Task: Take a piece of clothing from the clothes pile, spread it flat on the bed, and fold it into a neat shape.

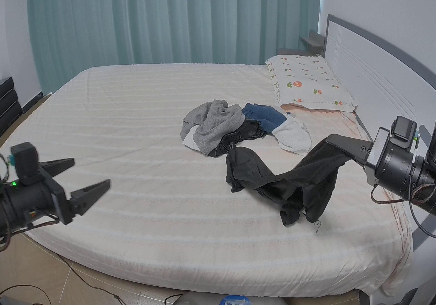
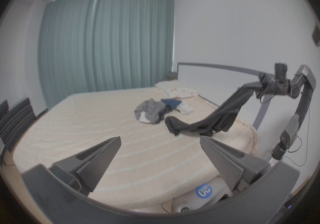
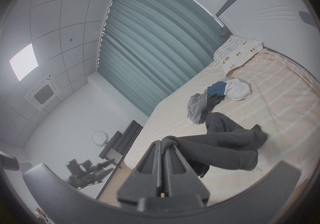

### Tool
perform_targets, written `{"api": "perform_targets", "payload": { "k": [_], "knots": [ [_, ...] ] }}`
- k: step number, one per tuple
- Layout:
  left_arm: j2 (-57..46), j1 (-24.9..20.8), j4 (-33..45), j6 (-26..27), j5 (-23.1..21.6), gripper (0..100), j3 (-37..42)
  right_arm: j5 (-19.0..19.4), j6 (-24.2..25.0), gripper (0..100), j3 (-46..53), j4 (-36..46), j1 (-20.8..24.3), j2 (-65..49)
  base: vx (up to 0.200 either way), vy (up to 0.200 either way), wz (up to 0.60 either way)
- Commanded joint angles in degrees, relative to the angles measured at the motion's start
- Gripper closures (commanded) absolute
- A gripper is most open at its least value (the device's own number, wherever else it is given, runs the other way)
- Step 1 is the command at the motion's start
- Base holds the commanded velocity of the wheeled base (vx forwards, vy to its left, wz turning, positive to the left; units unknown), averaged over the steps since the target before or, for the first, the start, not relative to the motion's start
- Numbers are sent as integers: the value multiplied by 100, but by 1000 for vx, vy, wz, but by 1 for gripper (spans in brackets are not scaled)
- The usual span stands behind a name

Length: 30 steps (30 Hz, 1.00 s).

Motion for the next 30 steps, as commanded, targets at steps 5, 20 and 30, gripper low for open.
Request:
{"api": "perform_targets", "payload": {
  "k": [5,20,30],
  "knots": [
    [3273,-1078,-1491,-815,244,0,-80,-81,-11,100,-91,74,202,44,0,0,0],
    [5048,-2089,-3389,-1536,894,0,-976,-99,6,100,-100,83,510,272,0,0,0],
    [5558,-2265,-3424,-1791,1228,0,-1908,-354,-11,100,-232,39,853,158,0,0,0]
  ]
}}
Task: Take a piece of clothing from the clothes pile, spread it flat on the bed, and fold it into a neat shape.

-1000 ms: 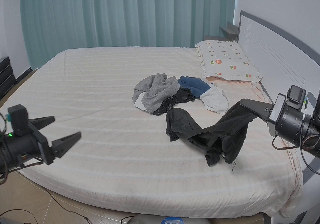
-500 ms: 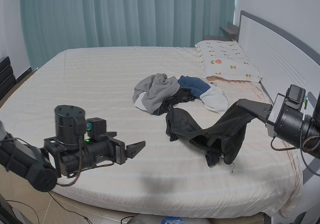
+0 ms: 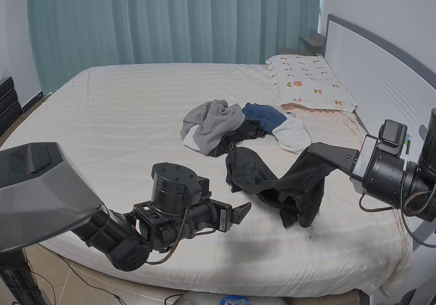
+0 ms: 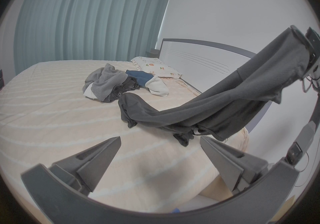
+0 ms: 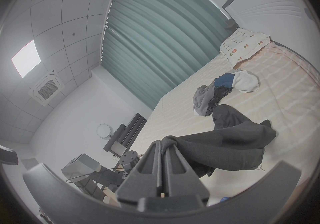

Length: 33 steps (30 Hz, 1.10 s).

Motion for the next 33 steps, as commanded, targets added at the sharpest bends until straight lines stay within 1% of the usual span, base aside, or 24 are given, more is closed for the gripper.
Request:
{"api": "perform_targets", "payload": {
  "k": [1,3,5,10,13,15,20,22,25,27,33],
  "knots": [
    [423,-41,-16,-214,340,0,-614,-211,-20,100,-107,-11,250,-104,0,0,0],
    [590,-41,-16,-417,472,0,-886,-220,-20,100,-151,-11,311,-201,0,0,0],
    [739,-32,-16,-531,480,0,-1027,-211,-29,100,-177,6,390,-306,0,0,0],
    [994,21,-25,-557,489,0,-1212,-167,-125,100,-230,-2,408,-456,0,0,0],
    [1187,100,-16,-610,507,0,-1484,-158,-161,100,-397,-11,408,-579,0,0,0],
    [1328,161,-7,-786,542,0,-1792,-114,-178,100,-511,-11,417,-675,0,0,0],
    [1433,284,37,-1357,612,0,-2047,-70,-231,100,-670,-29,320,-710,0,0,0],
    [1521,355,37,-1401,612,0,-2047,71,-240,100,-819,-20,206,-754,0,0,0],
    [1671,495,19,-1418,612,0,-2047,554,-222,100,-1092,50,-49,-842,0,0,0],
    [1759,557,10,-1418,612,0,-2055,695,-222,100,-1118,50,-172,-825,0,0,0],
    [2049,636,-7,-1427,489,0,-2134,738,-213,100,-1021,41,-243,-702,0,0,0]
  ]
}}
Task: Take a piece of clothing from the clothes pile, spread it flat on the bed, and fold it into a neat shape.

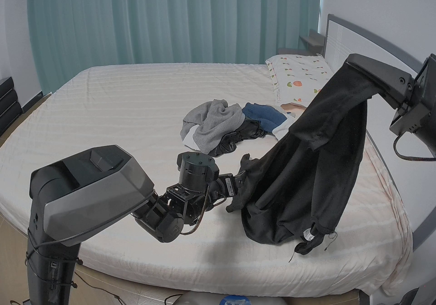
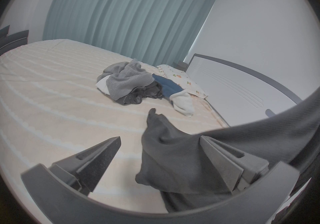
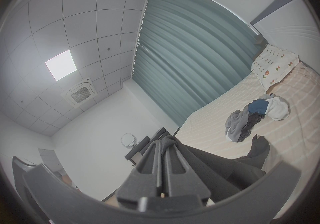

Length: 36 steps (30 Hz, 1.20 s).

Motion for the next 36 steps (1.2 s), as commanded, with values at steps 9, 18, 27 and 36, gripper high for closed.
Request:
{"api": "perform_targets", "payload": {
  "k": [9,18,27,36],
  "knots": [
    [417,-9,-26,-85,-409,0,-293,-3,14,100,36,0,-75,355,0,0,0],
    [-761,175,-219,-120,-1517,0,1509,23,5,100,-8,-9,-479,513,0,0,0],
    [-1684,-106,-448,-103,-1974,0,2107,32,14,100,-35,-53,-470,812,0,0,0],
    [-1095,-264,-474,-94,-1912,0,1685,-29,14,100,-228,-53,-251,856,0,0,0]
  ]
}}
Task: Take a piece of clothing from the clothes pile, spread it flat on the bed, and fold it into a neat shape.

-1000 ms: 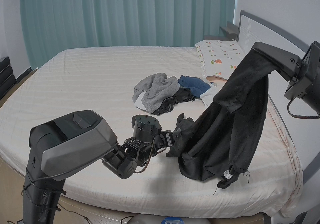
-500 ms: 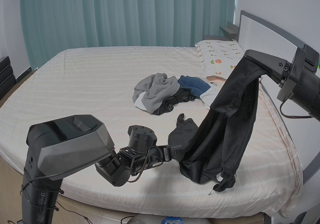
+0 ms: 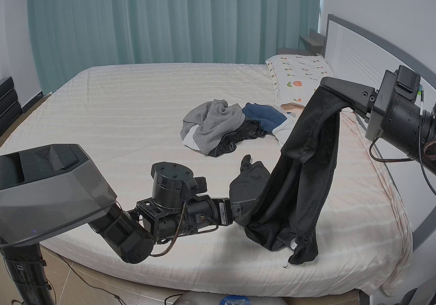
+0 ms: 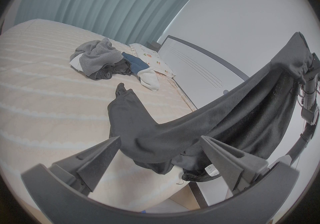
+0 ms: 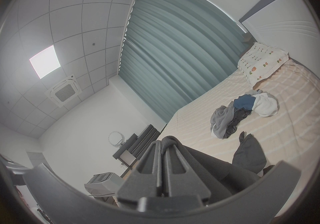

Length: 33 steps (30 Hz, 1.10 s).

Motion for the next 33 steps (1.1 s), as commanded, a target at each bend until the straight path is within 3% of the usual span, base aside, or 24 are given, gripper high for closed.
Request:
{"api": "perform_targets", "payload": {
  "k": [1,12,18,24,28,33],
  "knots": [
    [340,-66,-22,-4,53,0,-334,-54,-8,100,-180,26,172,42,0,0,0],
    [955,-66,-48,-4,290,0,-984,-72,-44,100,-400,35,409,-178,0,0,0],
    [920,-83,-57,-4,290,0,-703,-63,-35,100,-400,35,242,-11,0,0,0],
    [349,-110,-22,23,220,0,106,-45,-26,100,-426,-9,40,182,0,0,0],
    [410,-83,-66,823,247,0,501,-63,-26,100,-470,-9,93,147,0,0,0],
    [735,-92,-57,919,308,0,299,-72,-26,100,-663,-9,119,6,0,0,0]
  ]
}}
